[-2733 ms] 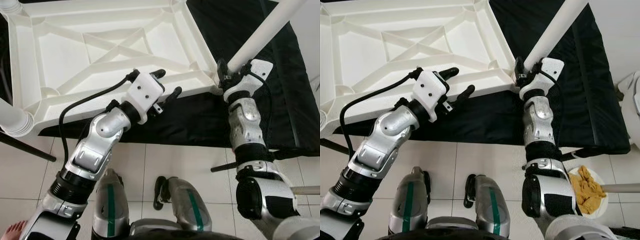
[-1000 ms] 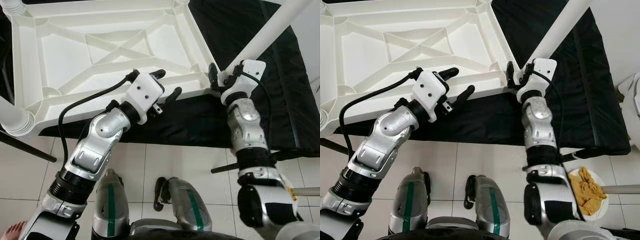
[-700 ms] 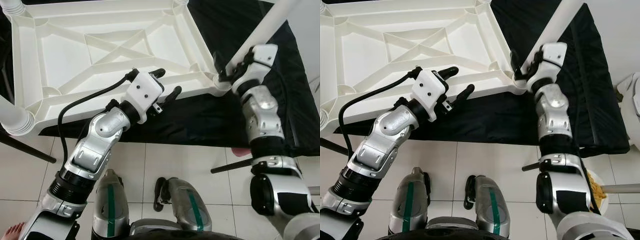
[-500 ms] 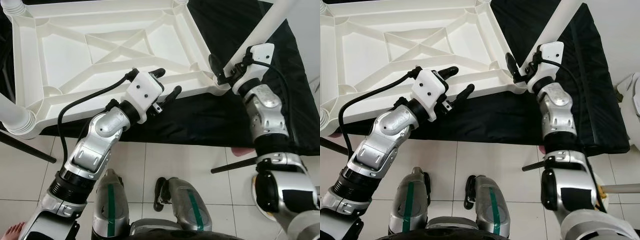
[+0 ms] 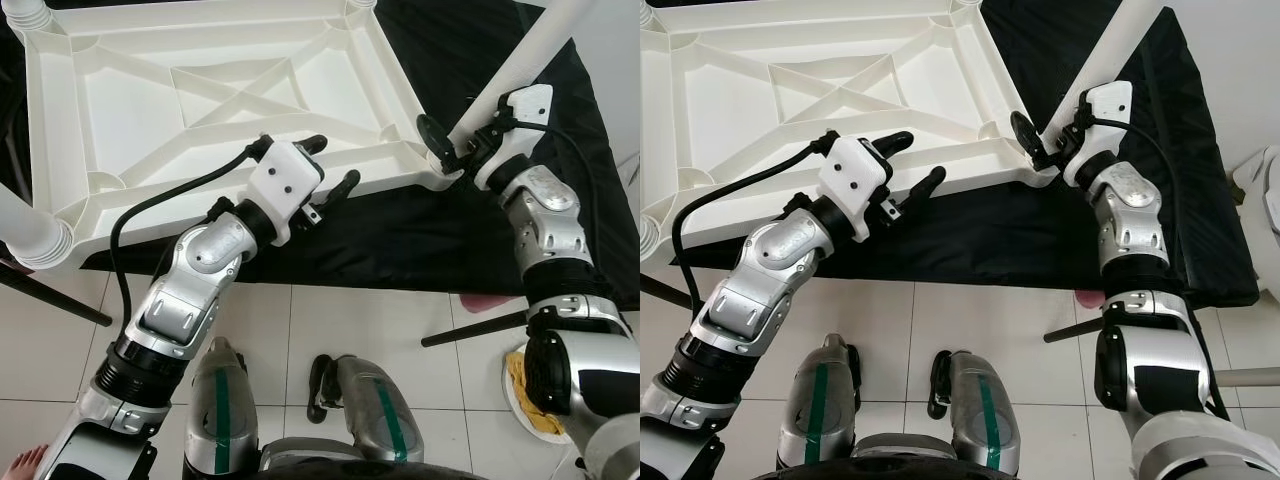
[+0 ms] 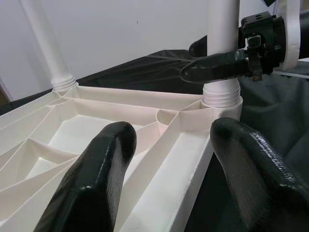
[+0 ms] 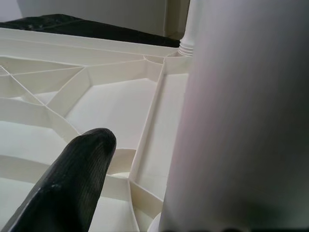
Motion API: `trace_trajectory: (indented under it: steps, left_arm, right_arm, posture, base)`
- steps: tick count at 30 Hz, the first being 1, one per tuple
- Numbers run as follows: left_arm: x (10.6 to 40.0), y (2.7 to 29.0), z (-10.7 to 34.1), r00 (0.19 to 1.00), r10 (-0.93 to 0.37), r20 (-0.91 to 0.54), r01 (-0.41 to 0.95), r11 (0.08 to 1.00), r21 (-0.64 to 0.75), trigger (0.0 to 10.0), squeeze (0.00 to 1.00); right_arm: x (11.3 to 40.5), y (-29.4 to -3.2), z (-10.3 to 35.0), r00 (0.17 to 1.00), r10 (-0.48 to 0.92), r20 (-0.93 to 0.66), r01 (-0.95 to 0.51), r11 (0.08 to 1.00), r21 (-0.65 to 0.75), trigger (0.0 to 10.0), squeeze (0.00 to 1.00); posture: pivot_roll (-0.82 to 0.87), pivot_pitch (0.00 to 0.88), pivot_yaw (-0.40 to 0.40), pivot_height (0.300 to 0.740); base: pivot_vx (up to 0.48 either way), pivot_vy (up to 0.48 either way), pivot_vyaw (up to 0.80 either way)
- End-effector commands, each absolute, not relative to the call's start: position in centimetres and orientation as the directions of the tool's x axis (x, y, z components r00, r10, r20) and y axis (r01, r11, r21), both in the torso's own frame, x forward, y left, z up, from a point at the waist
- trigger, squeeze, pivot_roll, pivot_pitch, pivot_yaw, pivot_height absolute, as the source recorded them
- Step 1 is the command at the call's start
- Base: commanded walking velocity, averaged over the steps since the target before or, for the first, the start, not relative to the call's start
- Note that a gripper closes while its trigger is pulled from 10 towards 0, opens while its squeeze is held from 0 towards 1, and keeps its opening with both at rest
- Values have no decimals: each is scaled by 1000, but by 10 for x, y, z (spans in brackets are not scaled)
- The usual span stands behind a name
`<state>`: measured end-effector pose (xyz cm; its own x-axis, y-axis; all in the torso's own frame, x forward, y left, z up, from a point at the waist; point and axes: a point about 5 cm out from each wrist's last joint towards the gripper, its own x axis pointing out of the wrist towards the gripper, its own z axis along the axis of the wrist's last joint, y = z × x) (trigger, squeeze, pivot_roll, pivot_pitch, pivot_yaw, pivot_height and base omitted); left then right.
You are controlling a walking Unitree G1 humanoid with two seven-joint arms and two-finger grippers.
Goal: Building children table
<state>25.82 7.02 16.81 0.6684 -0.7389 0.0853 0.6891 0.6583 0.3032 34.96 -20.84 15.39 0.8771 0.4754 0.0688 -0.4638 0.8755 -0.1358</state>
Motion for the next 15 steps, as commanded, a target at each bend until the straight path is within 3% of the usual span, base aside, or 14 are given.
trace_trajectory:
  steps: [1, 15]
  left_arm:
    - [255, 67, 172, 625, -777, 79, 723, 614, 317, 10000, 0]
    - [254, 67, 166, 599, -800, 37, 754, 579, 310, 10000, 0]
  right_arm:
    - [349, -212, 150, 870, 489, 62, -481, 869, -118, 10000, 0]
    - [347, -224, 140, 876, 480, 40, -476, 875, -85, 10000, 0]
  posture:
    - [123, 58, -109, 740]
    - [118, 63, -97, 740]
  base:
    - [0, 0, 0]
    - [0, 0, 0]
